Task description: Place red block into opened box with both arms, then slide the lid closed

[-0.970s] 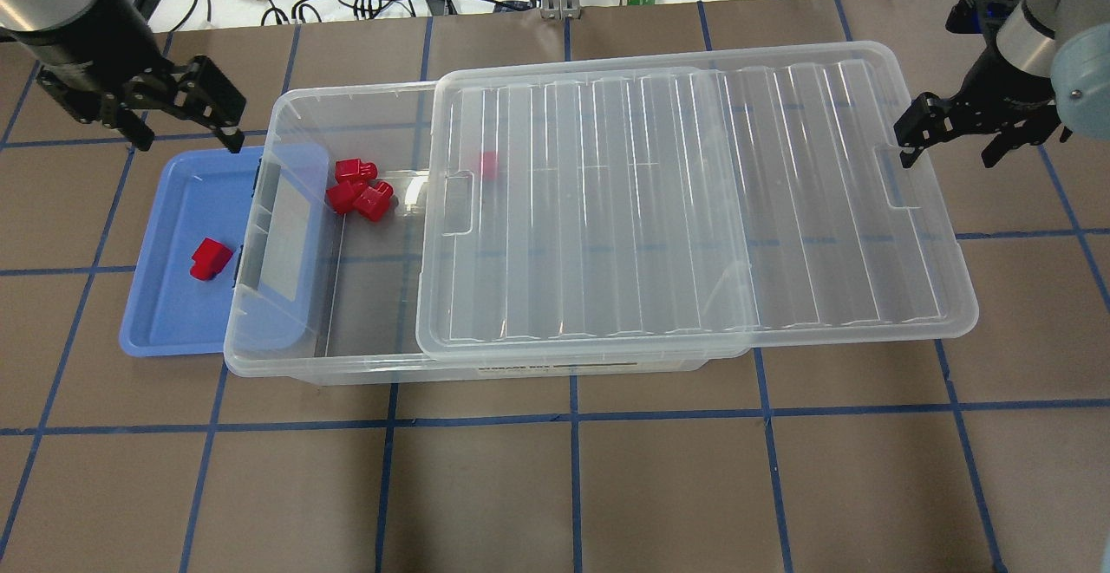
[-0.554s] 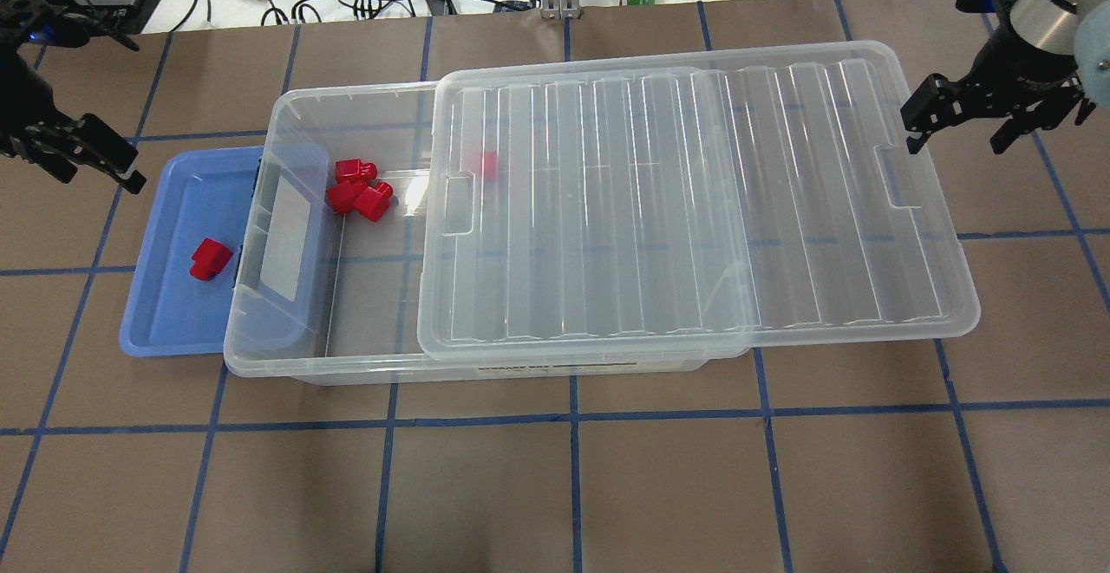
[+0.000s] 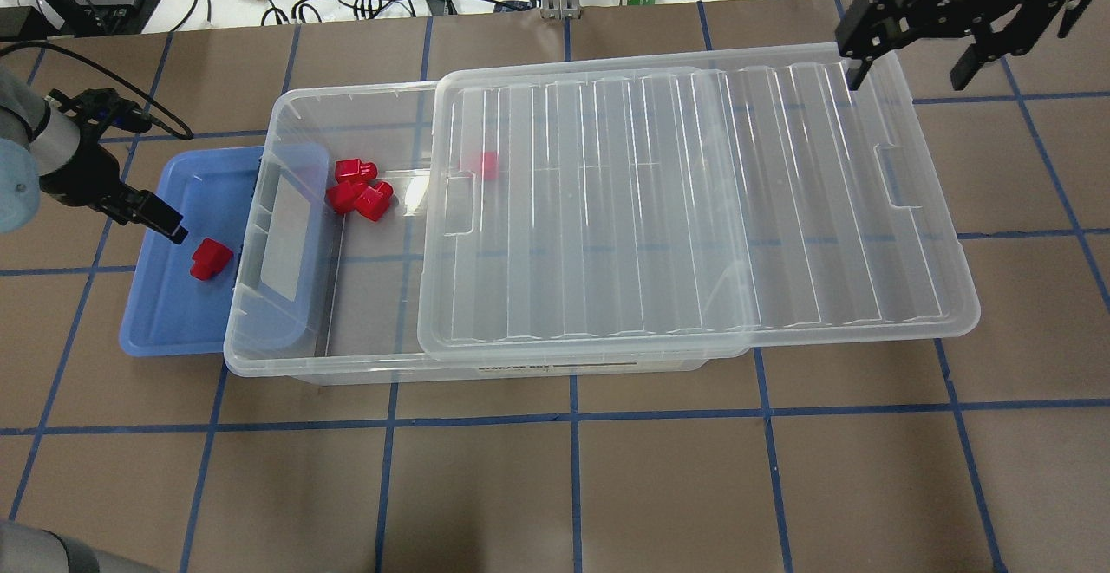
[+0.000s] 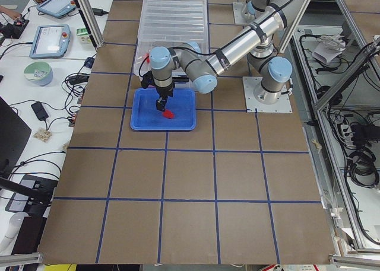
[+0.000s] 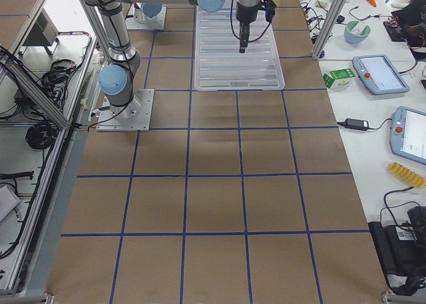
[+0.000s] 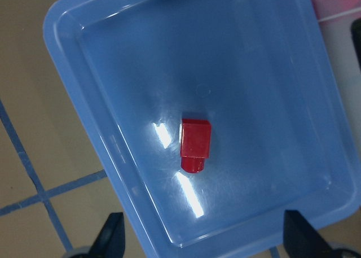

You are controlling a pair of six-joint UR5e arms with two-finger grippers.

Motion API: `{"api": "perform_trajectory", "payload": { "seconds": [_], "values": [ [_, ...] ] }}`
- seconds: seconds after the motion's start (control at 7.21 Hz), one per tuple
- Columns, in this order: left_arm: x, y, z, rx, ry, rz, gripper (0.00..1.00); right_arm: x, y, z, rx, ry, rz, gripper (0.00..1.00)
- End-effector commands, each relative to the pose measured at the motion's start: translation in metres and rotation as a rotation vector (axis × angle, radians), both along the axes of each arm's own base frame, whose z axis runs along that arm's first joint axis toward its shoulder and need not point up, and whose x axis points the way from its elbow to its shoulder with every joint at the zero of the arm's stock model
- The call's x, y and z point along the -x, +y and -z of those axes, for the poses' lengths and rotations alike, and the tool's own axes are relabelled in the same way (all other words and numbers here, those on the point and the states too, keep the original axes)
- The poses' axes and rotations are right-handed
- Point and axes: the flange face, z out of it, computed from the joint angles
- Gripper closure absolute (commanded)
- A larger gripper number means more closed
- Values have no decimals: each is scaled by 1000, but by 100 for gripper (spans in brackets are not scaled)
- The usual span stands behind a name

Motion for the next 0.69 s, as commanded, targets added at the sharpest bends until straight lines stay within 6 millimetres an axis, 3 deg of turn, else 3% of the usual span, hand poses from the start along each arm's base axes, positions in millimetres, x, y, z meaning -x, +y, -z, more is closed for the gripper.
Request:
{"api": "perform_trajectory", "payload": {
  "seconds": [0.0, 0.42, 0.55],
  "values": [
    [7, -5, 42, 15, 105, 12, 0, -63, 25, 30, 8, 1, -69, 0],
    [-8, -13, 70, 14, 3, -4, 0, -63, 38, 25, 86, 6, -48, 0],
    [-7, -12, 81, 4, 8, -5, 6, -63, 37, 25, 84, -1, -47, 0]
  ]
}}
